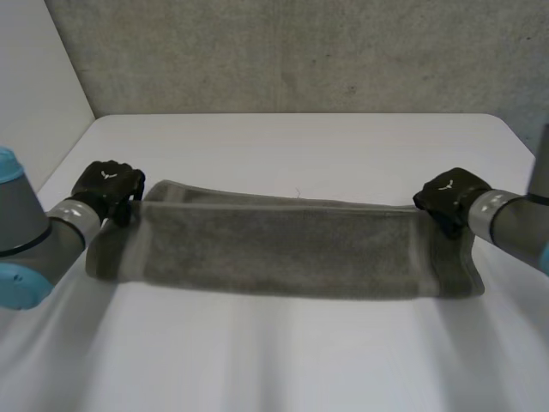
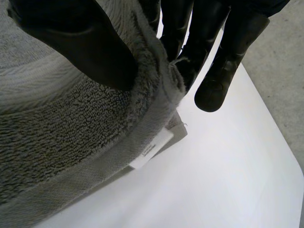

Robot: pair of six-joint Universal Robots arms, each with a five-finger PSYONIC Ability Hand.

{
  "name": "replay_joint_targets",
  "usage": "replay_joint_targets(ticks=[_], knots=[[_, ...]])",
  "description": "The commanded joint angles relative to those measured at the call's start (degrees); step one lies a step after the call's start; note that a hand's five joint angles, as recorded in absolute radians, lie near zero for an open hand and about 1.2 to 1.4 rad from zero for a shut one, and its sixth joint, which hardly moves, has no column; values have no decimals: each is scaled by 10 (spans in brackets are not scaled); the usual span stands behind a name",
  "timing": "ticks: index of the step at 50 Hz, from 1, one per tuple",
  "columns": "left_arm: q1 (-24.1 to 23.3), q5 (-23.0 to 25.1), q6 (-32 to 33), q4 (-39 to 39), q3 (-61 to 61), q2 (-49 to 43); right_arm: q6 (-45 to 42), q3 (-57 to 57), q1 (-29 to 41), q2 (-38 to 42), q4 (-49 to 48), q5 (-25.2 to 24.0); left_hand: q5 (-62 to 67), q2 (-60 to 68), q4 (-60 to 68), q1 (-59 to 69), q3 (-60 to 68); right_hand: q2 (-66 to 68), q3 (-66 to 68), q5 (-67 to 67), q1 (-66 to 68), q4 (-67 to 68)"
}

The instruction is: Fold the towel.

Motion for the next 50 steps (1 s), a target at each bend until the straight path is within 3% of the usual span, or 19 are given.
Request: replay_joint_targets(ticks=[1,8,19,35,36,37,38,39,40,41,45,48,50], knots=[[-26,-39,2,3,85,-72,0,-65,33,70,-63,50,-165,-57,-72,-50,-88,36,35,21,36,30],[-36,-68,3,14,157,-131,-3,-105,43,121,-144,63,-165,-57,-72,-50,-88,36,35,21,36,30],[-51,-73,3,74,198,-167,-5,-147,47,166,-165,84,-165,-57,-72,-50,-88,36,35,21,36,30],[-58,-67,3,78,221,-194,-8,-161,47,191,-186,85,-165,-57,-72,-50,-88,36,35,21,36,30],[-60,-66,3,78,218,-195,-6,-160,47,191,-186,85,-295,-187,-201,-179,-217,-93,-95,-108,-93,-99],[-60,-66,3,78,218,-195,-6,-160,47,191,-186,85,-296,-188,-203,-181,-219,-94,-96,-109,-94,-100],[-63,-68,3,78,215,-195,-4,-159,47,190,-186,86,-561,-453,-468,-445,-484,-474,-476,-489,-474,-480],[-63,-68,3,78,215,-195,-4,-159,47,190,-186,86,-564,-456,-470,-448,-486,-478,-479,-493,-478,-484],[-67,-69,3,78,213,-193,-3,-157,47,187,-187,92,-789,-680,-695,-673,-711,-664,-665,-679,-664,-670],[-71,-69,3,78,211,-190,-1,-155,47,183,-188,100,-859,-751,-766,-743,-782,-664,-665,-679,-664,-670],[-76,-70,3,78,204,-179,2,-144,51,175,-191,111,-860,-752,-766,-744,-782,-664,-665,-679,-664,-670],[-76,-69,-6,79,179,-144,7,-115,51,141,-203,109,-853,-745,-760,-737,-776,-664,-665,-679,-664,-670],[-76,-66,-9,88,139,-101,32,-63,50,76,-229,105,-853,-745,-760,-737,-776,-664,-665,-679,-664,-670]])
